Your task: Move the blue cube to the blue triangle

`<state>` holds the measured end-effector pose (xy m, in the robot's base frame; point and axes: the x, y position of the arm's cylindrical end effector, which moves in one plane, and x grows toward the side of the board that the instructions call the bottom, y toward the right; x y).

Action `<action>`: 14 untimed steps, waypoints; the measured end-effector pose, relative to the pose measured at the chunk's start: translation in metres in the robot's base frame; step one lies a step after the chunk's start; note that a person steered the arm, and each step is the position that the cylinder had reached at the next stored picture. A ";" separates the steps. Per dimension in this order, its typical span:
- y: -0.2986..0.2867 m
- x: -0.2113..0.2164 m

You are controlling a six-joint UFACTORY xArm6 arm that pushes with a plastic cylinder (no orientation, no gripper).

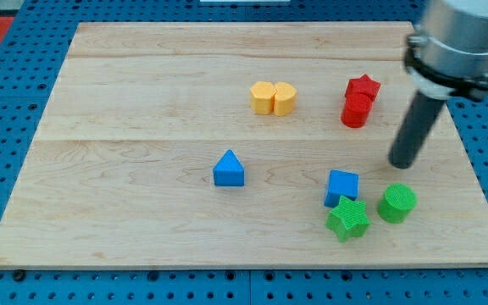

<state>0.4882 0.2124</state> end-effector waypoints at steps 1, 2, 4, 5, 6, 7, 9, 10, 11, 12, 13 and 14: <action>0.002 0.032; 0.002 0.066; -0.061 0.092; -0.090 0.092; -0.088 0.091; -0.088 0.077; -0.088 0.053; -0.088 0.042; -0.081 0.038; -0.065 0.030; -0.060 0.017; -0.074 0.009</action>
<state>0.4973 0.1382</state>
